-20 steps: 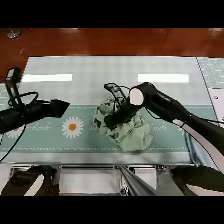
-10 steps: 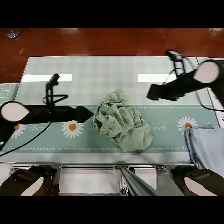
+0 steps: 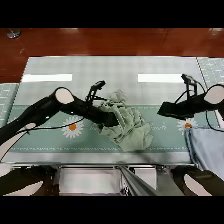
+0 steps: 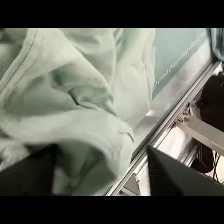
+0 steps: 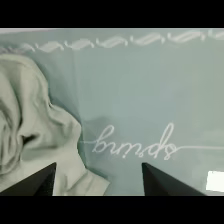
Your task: Fold the shirts.
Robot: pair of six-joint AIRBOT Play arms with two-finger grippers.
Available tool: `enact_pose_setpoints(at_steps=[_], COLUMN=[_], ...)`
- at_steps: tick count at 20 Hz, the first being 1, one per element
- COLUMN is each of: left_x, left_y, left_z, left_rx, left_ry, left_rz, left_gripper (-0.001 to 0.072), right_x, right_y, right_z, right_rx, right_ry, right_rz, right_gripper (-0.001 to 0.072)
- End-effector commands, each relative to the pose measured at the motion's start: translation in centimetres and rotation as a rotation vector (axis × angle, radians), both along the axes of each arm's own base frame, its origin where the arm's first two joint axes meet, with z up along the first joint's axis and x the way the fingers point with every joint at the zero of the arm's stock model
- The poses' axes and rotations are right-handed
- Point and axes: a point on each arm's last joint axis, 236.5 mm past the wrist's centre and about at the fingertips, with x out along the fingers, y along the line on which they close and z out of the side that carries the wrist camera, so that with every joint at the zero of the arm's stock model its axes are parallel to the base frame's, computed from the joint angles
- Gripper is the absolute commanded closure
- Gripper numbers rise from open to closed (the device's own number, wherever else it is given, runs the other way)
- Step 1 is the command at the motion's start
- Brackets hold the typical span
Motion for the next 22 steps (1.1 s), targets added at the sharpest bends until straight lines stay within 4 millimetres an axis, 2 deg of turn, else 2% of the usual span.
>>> enact_pose_setpoints(at_steps=[1, 4, 8, 12, 15, 16, 17, 18, 19, 20, 21, 22], left_x=[-0.5, 2.1, 5.7, 6.3, 6.4, 6.5, 6.7, 6.8, 7.0, 7.7, 9.0, 10.6], left_y=[-0.1, 2.6, 6.0, 6.9, 6.8, 6.8, 6.8, 6.6, 6.0, 5.5, 5.2, 5.2], left_z=[-1.8, -1.7, -0.4, -0.5, -0.5, -0.5, -0.5, -0.2, 1.1, 3.0, 5.5, 8.3], left_rx=[0.06, 0.116, 0.104, 0.104, 0.104, 0.104, 0.104, 0.087, 0.035, -0.028, -0.086, -0.128], left_ry=[0.058, 0.021, 0.011, 0.021, 0.015, 0.011, 0.006, 0.011, 0.024, 0.007, -0.034, -0.091], left_rz=[-0.119, -0.111, 0.006, 0.028, 0.032, 0.036, 0.041, 0.048, 0.061, 0.06, 0.071, 0.092], left_gripper=[0.0684, 0.0687, 0.0688, 0.0688, 0.0687, 0.0687, 0.0687, 0.0687, 0.0687, 0.0687, 0.0687, 0.0688], right_x=[-1.1, -1.8, -4.1, -3.6, -2.6, -2.5, -2.5, -2.5, -2.1, -0.9, 0.8, 3.3], right_y=[1.1, 1.5, 3.5, 7.6, 10.8, 11.5, 12.0, 12.3, 12.4, 12.2, 12.1, 11.7], right_z=[-2.3, -3.0, -5.0, -7.5, -8.1, -8.2, -8.4, -8.4, -8.0, -6.8, -4.8, -1.7], right_rx=[0.065, 0.082, 0.091, 0.162, 0.28, 0.304, 0.319, 0.322, 0.314, 0.302, 0.296, 0.287], right_ry=[0.029, 0.074, 0.203, 0.225, 0.235, 0.237, 0.236, 0.217, 0.186, 0.146, 0.09, 0.012], right_rz=[-0.043, -0.029, 0.071, 0.109, 0.078, 0.076, 0.088, 0.127, 0.164, 0.178, 0.194, 0.202], right_gripper=[0.0096, 0.0096, 0.0096, 0.0096, 0.0101, 0.0147, 0.0355, 0.0687, 0.0678, 0.0678, 0.0678, 0.0678])
